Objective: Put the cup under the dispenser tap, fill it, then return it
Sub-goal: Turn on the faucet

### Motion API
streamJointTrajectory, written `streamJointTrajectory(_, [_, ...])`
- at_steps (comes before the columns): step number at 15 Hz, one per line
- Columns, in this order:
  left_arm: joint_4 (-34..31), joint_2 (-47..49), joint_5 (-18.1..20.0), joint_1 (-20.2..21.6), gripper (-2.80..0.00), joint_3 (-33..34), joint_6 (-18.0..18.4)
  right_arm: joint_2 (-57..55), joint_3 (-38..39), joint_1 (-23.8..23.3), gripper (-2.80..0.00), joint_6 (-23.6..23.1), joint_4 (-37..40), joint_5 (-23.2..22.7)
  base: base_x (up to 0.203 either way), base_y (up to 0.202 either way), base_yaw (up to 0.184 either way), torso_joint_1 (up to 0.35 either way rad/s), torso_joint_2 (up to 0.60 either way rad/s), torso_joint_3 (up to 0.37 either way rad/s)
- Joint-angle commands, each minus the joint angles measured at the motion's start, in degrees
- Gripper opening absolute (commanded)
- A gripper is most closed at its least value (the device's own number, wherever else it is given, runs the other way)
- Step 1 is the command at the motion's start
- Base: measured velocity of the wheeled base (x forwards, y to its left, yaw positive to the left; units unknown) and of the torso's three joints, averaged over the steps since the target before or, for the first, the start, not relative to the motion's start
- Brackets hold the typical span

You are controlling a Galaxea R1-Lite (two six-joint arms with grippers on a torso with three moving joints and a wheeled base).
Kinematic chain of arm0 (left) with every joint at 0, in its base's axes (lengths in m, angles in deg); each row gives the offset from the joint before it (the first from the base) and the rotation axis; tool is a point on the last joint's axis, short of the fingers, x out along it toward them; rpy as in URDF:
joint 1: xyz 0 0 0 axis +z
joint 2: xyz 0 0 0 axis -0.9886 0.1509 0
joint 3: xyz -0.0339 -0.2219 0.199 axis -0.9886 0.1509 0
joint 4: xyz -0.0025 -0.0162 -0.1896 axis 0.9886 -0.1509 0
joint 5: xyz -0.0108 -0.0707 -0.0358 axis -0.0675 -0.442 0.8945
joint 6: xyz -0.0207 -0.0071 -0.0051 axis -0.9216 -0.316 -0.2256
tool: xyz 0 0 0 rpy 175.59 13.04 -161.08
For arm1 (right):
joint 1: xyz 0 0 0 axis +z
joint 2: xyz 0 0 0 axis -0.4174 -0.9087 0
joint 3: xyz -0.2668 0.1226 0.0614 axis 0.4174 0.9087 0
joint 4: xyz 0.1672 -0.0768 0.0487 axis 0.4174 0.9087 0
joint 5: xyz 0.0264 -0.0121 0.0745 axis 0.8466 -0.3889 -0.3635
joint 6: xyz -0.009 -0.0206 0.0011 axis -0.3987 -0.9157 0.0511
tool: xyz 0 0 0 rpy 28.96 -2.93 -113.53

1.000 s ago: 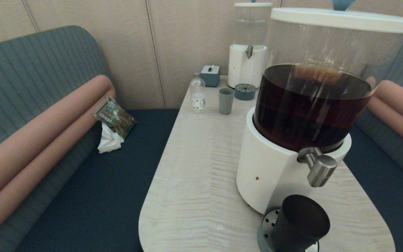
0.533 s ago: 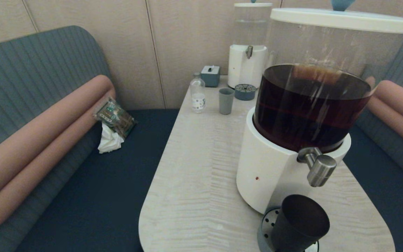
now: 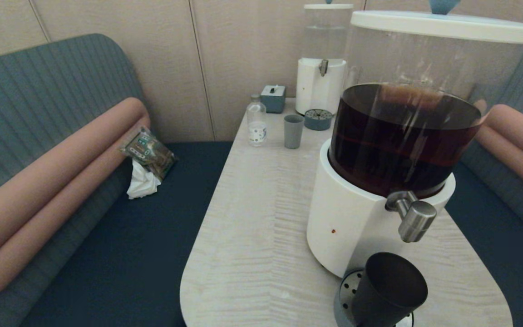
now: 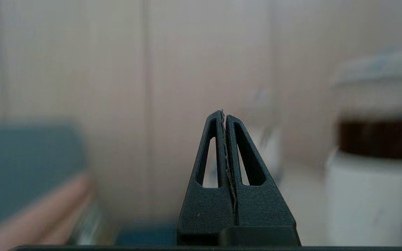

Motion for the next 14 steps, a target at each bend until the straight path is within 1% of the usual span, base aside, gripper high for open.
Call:
streamJointTrajectory(1, [-8.1, -0.5, -0.9, 0.0, -2.8, 0.3, 2.2, 0.2, 0.5, -0.1, -2.8, 0.0, 0.0, 0.0, 0.0, 0.0, 0.0, 0.0, 0.0, 0.0])
streamJointTrajectory(3, [-17.7, -0.5, -4.3, 0.0, -2.8, 0.3, 7.9, 0.2, 0.5, 0.0, -2.8, 0.0, 0.0, 0.0, 0.0, 0.0, 0.0, 0.0, 0.0, 0.0])
streamJointTrajectory(5, [-28.4, -0.5, -6.0, 0.0, -2.8, 0.3, 10.1, 0.3, 0.5, 0.0, -2.8, 0.0, 0.0, 0.0, 0.0, 0.0, 0.0, 0.0, 0.0, 0.0])
streamJointTrajectory(6, [-33.7, -0.5, -7.2, 0.0, -2.8, 0.3, 10.4, 0.2, 0.5, 0.0, -2.8, 0.0, 0.0, 0.0, 0.0, 0.0, 0.0, 0.0, 0.0, 0.0])
streamJointTrajectory(7, [-37.2, -0.5, -9.2, 0.0, -2.8, 0.3, 10.6, 0.2, 0.5, 0.0, -2.8, 0.0, 0.0, 0.0, 0.0, 0.0, 0.0, 0.0, 0.0, 0.0])
streamJointTrajectory(8, [-39.1, -0.5, -10.1, 0.0, -2.8, 0.3, 10.7, 0.3, 0.5, 0.0, -2.8, 0.0, 0.0, 0.0, 0.0, 0.0, 0.0, 0.0, 0.0, 0.0])
streamJointTrajectory(10, [-41.6, -0.5, -10.4, 0.0, -2.8, 0.3, 10.6, 0.2, 0.5, 0.0, -2.8, 0.0, 0.0, 0.0, 0.0, 0.0, 0.0, 0.0, 0.0, 0.0])
streamJointTrajectory(12, [-41.6, -0.5, -10.3, 0.0, -2.8, 0.2, 10.2, 0.2, 0.6, -0.1, -2.8, 0.0, 0.0, 0.0, 0.0, 0.0, 0.0, 0.0, 0.0, 0.0])
streamJointTrajectory(14, [-42.2, -0.5, -9.3, 0.0, -2.8, 0.3, 9.7, 0.2, 0.5, 0.0, -2.8, 0.0, 0.0, 0.0, 0.0, 0.0, 0.0, 0.0, 0.0, 0.0])
